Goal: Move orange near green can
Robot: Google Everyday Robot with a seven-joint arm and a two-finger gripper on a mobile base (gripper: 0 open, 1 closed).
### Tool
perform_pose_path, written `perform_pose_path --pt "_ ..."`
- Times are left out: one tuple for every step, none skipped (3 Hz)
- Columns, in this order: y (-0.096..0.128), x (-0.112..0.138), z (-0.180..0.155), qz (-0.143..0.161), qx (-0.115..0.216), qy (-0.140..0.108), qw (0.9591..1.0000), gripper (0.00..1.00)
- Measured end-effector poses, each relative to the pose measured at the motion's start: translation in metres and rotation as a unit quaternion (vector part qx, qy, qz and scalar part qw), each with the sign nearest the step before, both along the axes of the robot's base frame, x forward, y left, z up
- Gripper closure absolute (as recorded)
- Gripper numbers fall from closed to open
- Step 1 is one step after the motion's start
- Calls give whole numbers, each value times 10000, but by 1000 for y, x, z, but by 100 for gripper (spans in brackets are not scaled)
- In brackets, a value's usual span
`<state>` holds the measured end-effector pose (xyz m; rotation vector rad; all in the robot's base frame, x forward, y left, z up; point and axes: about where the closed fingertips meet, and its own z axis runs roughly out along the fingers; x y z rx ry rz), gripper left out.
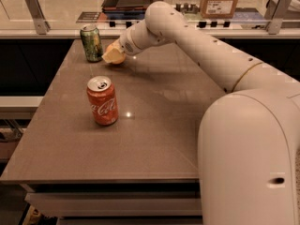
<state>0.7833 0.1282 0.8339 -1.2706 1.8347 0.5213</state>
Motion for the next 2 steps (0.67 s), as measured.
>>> perform_pose_path --pt "0 0 4 1 0 0 10000 80" --pt "0 0 5 1 0 0 10000 59"
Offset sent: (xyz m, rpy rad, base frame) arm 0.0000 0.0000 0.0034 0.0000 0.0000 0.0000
